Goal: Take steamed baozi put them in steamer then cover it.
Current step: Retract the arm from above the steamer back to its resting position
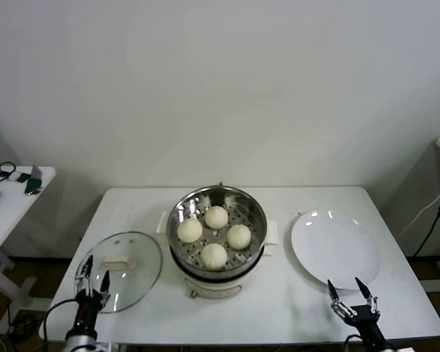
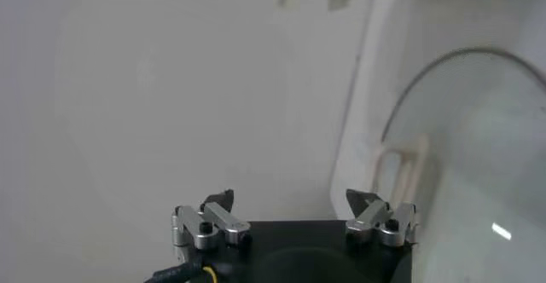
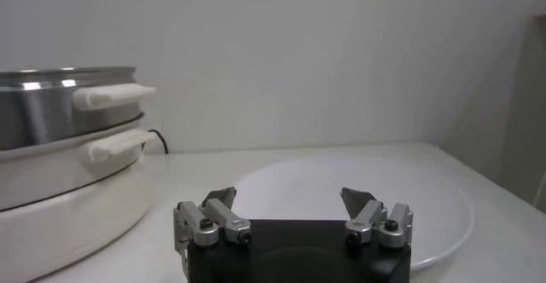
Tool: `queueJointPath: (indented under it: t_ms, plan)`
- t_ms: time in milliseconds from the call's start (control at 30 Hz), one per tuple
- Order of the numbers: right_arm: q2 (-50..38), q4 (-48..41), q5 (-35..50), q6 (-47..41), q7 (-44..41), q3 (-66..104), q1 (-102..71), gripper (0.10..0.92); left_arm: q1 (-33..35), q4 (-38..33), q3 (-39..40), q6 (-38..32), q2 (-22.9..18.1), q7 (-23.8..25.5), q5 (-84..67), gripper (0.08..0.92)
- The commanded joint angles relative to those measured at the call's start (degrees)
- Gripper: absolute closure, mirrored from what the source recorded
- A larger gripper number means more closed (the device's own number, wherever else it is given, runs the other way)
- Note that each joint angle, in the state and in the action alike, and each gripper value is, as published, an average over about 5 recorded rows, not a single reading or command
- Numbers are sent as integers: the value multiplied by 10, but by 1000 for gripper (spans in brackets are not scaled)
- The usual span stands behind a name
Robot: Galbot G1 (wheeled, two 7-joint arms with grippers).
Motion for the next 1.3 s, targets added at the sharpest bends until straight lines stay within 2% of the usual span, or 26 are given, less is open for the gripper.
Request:
queueJointPath:
  t_ms: [33, 267, 700, 967, 1100, 1300]
  plan:
    - [32, 20, -19, 16, 7, 1, -31, 203, -46, 76, 6, 21, -1, -23, 131, 177]
    - [33, 20, -25, 23, 4, -1, -42, 203, -80, 99, 17, 25, 4, -20, 135, 177]
    - [42, 32, -30, 27, 1, -1, -59, 203, -162, 185, 28, 19, 20, -22, 137, 177]
    - [50, 34, -30, 34, -3, 2, -60, 203, -185, 213, 29, 7, 20, -25, 137, 191]
    - [54, 31, -31, 36, -4, 1, -58, 203, -184, 214, 29, 5, 19, -27, 137, 277]
    - [54, 29, -32, 38, -4, 1, -56, 203, -175, 211, 28, 5, 13, -28, 138, 450]
